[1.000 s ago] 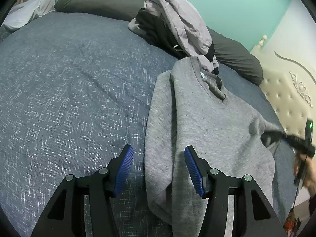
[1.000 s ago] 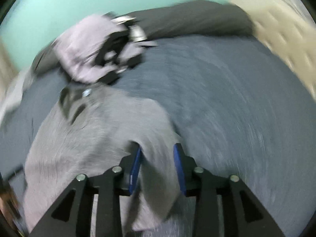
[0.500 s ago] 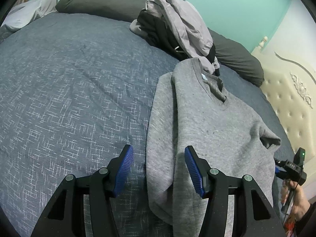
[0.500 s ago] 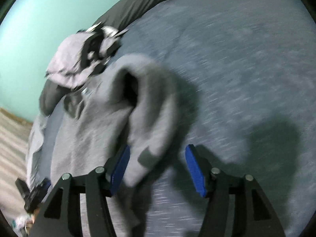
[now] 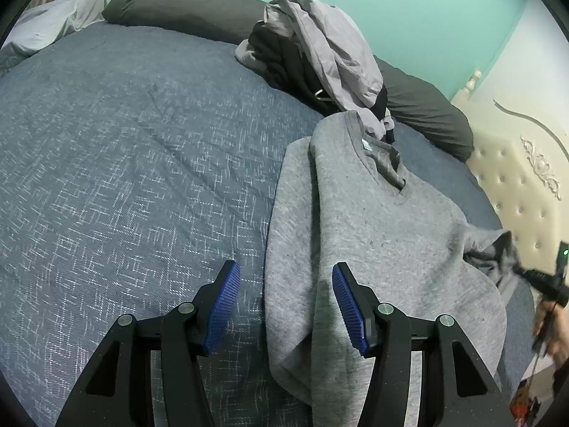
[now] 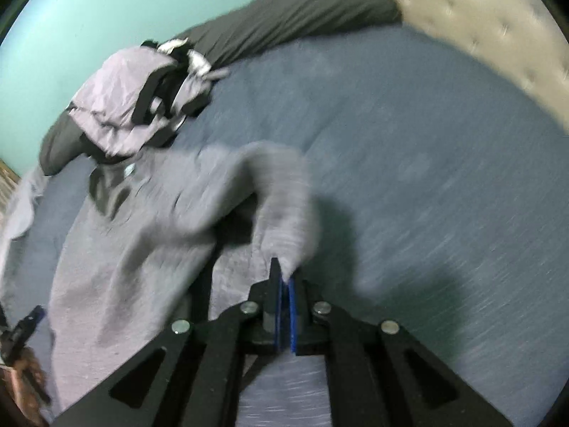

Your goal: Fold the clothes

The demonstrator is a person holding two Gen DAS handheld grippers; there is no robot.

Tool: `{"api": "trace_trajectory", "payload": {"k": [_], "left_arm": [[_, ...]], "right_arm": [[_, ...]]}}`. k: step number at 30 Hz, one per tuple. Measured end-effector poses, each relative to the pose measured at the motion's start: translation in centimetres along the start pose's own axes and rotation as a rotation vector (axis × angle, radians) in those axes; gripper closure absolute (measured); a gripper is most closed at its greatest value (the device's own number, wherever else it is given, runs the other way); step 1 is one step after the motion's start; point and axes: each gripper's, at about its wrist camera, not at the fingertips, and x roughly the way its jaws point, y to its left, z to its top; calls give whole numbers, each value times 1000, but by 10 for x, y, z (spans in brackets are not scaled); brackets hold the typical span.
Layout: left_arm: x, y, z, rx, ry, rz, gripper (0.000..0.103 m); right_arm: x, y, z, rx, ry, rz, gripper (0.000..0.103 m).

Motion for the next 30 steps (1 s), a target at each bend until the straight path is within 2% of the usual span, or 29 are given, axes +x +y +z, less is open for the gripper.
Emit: {"api": "trace_trajectory", "payload": {"k": [5, 8, 10, 11, 12, 15, 17, 19, 21, 23, 25, 27, 30], "left_arm": [[-3, 1, 1, 0, -7, 2, 45], [-2, 1, 1, -1, -8, 4, 45], [0, 0, 0, 3, -3, 3, 45], [1, -1, 0, 5, -1, 3, 45], [2, -1, 0, 7, 2, 3, 45], [3, -3, -1, 11, 3, 1, 45], [3, -2, -1, 11, 4, 1, 45], [4, -1, -1, 8, 7, -1, 45], [5, -1, -1, 7, 8, -3, 45], [5, -2, -1, 10, 9, -4, 45], [5, -4, -1, 12, 8, -4, 45], [4, -4, -1, 13, 7, -4, 45], [3, -4, -1, 14, 3, -3, 45]], "right_arm": [[-51, -22, 44, -96, -102, -138, 100], [-65, -10, 64, -188, -134, -171, 101], [-60, 2, 67, -240, -93, -143, 100], [-47, 12, 66, -264, -27, -106, 99], [-33, 20, 63, -289, 26, -81, 99], [0, 42, 42, -368, 109, -40, 96], [5, 41, 31, -337, 98, -18, 91], [3, 31, 25, -249, 73, 25, 81], [-7, 16, 23, -151, 25, 41, 60], [-18, -4, 15, -53, -25, 58, 51], [-25, -29, 3, 51, -36, 60, 50], [-20, -51, -14, 133, 18, 42, 50], [-3, -65, -44, 183, 107, 30, 50]]}}
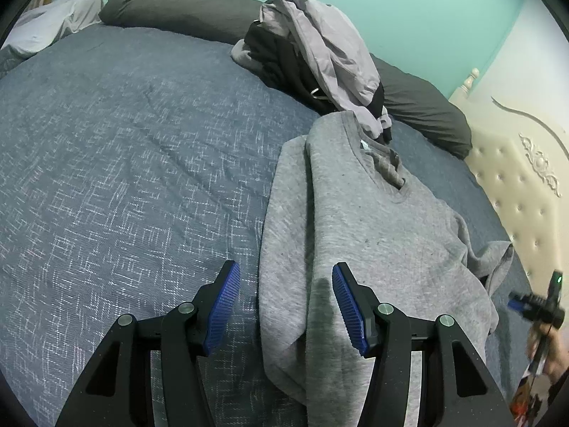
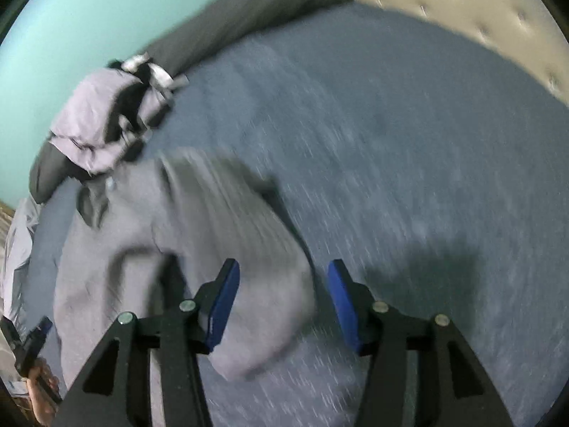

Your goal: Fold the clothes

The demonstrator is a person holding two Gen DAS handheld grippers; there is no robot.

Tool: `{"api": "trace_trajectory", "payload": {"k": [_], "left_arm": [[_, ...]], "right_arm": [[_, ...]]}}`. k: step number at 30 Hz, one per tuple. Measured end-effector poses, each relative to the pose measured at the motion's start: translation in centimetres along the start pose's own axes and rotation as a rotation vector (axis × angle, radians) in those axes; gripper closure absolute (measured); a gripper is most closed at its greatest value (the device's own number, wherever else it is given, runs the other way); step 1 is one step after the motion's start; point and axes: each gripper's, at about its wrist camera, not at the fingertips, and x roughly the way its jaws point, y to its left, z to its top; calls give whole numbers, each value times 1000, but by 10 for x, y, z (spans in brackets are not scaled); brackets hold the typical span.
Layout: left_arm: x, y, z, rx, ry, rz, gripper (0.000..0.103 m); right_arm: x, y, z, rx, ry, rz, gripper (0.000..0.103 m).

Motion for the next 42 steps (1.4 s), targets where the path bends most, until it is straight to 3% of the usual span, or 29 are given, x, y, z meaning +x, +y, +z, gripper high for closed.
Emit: {"api": "trace_trajectory", "payload": {"k": [3, 8, 12, 13, 17, 24, 28, 31, 33, 38, 39, 42], "left_arm": [[0, 0, 0, 0, -1, 1, 45], [0, 1, 1, -2, -1, 1, 45], [0, 1, 1, -2, -3, 0, 45], [-1, 2, 1, -4, -4, 1, 45], [-2, 3, 2, -8, -7, 0, 45], [-6, 3, 4, -3, -16, 1, 45], [-6, 2, 5, 3, -19, 2, 45], [-7, 1, 5, 10, -19, 7, 45], [-6, 1, 6, 9, -19, 10, 45], [-8, 6, 6, 11, -19, 21, 45], [-9, 8, 6, 10, -18, 25, 45], [-13, 14, 3, 8, -14, 39, 45]], "right_arm": [[16, -6, -20, 53, 53, 51, 47], [36, 7, -31, 37, 97, 49, 46], [44, 20, -31, 0, 110, 13, 87], [43, 21, -29, -3, 105, 10, 92], [23, 21, -12, -32, 45, -41, 96], [-45, -15, 43, -89, -120, -247, 97], [-49, -52, 62, -44, -101, -362, 93], [-37, -59, 66, 25, -75, -354, 90], [-37, -55, 62, 32, -99, -361, 68], [-60, -40, 51, 32, -183, -423, 65], [-63, -34, 48, 27, -209, -417, 65], [-59, -6, 33, 5, -212, -279, 56]]}}
